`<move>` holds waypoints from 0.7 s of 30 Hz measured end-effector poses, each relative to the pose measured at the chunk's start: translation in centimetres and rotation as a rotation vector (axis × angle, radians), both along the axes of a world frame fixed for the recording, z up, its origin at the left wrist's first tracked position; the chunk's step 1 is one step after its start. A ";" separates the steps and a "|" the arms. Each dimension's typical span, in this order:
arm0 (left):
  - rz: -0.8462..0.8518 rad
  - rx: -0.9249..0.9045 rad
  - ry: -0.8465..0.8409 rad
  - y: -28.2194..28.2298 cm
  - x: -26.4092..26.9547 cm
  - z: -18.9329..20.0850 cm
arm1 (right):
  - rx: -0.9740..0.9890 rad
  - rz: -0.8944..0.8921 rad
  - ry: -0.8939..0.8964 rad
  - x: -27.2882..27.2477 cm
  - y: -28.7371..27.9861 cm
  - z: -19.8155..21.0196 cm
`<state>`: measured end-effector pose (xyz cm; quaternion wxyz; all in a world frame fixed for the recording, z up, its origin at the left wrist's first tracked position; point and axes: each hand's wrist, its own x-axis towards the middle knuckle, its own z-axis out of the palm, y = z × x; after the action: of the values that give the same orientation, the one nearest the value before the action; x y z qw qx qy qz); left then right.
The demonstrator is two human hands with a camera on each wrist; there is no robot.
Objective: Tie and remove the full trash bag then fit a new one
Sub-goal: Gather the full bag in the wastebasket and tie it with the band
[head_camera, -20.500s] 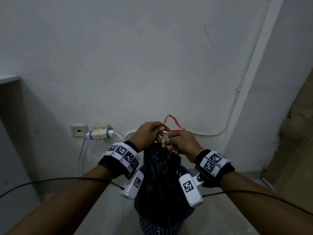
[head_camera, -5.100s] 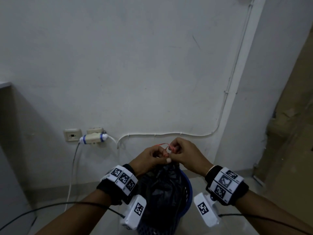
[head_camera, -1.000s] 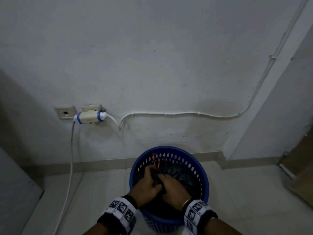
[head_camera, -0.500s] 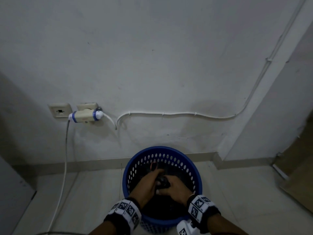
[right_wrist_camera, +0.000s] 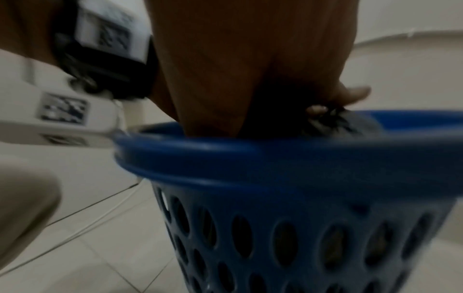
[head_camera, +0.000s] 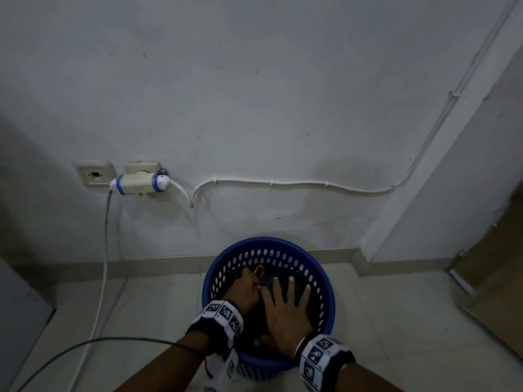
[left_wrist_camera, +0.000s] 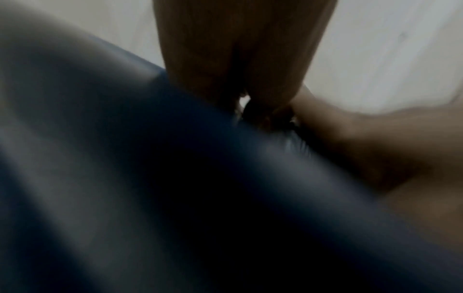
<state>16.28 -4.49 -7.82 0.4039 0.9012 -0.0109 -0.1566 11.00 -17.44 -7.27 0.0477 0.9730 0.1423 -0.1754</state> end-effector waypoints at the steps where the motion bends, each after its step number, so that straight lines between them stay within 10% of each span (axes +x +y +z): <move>1: 0.014 -0.021 0.026 0.2 -0.1 0.0 | 0.029 -0.046 0.063 0.4 0.2 -0.2; 10: -0.050 -0.128 0.077 2.3 -2.3 0.5 | 0.125 0.003 0.111 3.0 -0.1 -1.7; 15: -0.195 0.464 -0.371 2.6 -7.5 -1.1 | 0.190 0.020 0.128 4.1 0.3 -1.5; 21: -0.063 0.566 -0.265 2.4 -9.5 -2.9 | 0.378 -0.037 0.162 4.0 -0.6 0.3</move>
<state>6.74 -2.10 -10.70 0.1268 0.9897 -0.0474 -0.0471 14.97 -18.05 -6.94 -0.1506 0.9498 0.1583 -0.2241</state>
